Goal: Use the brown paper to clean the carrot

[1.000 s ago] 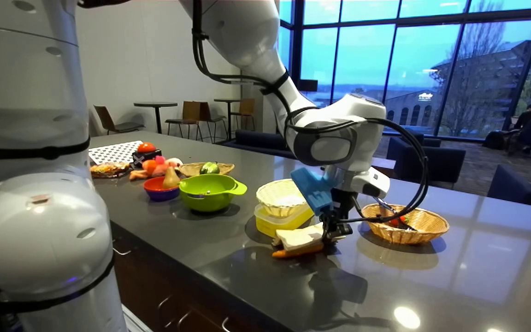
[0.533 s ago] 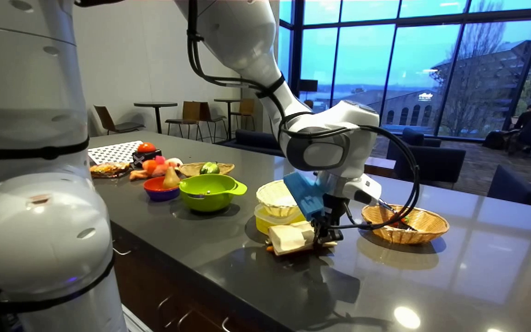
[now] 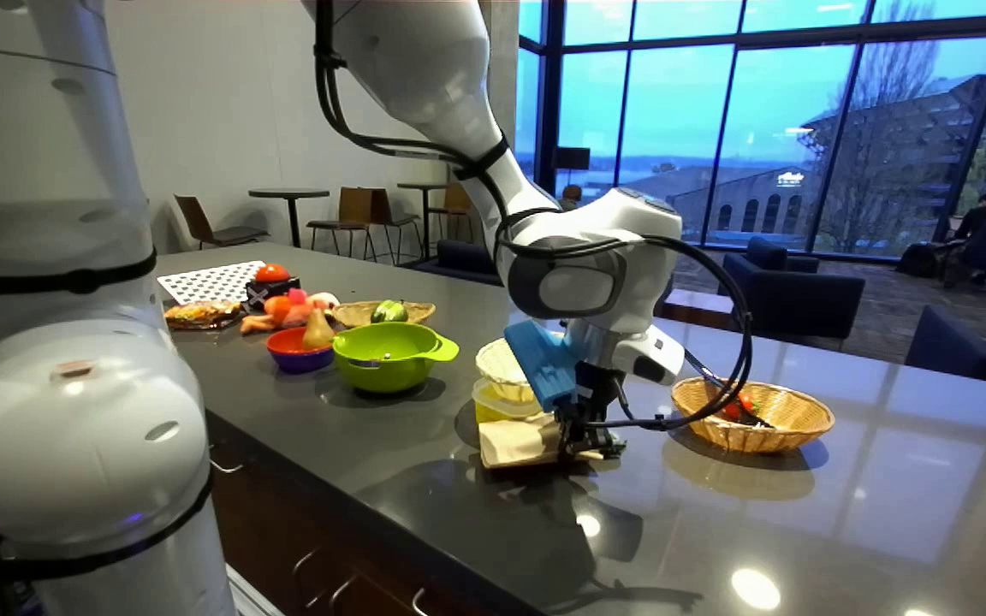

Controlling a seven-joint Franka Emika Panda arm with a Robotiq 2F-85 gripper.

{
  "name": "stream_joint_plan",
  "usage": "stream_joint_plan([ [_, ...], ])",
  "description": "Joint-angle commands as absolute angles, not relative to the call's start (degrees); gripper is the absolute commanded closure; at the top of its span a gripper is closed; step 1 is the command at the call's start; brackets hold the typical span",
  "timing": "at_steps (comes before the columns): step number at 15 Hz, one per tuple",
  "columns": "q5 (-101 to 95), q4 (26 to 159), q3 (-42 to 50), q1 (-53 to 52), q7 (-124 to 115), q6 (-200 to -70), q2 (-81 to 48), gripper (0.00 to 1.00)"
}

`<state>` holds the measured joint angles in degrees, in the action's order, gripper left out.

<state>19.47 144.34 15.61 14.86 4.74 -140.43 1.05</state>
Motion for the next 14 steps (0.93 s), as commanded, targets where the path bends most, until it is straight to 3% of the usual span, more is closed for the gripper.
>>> stream_joint_plan([
  [1, 20.34, 147.35, 14.97, 14.32, 5.57, -140.15, 4.19, 1.0],
  [14, 20.39, 147.1, 15.63, 14.43, 5.81, -140.65, 4.87, 1.0],
])
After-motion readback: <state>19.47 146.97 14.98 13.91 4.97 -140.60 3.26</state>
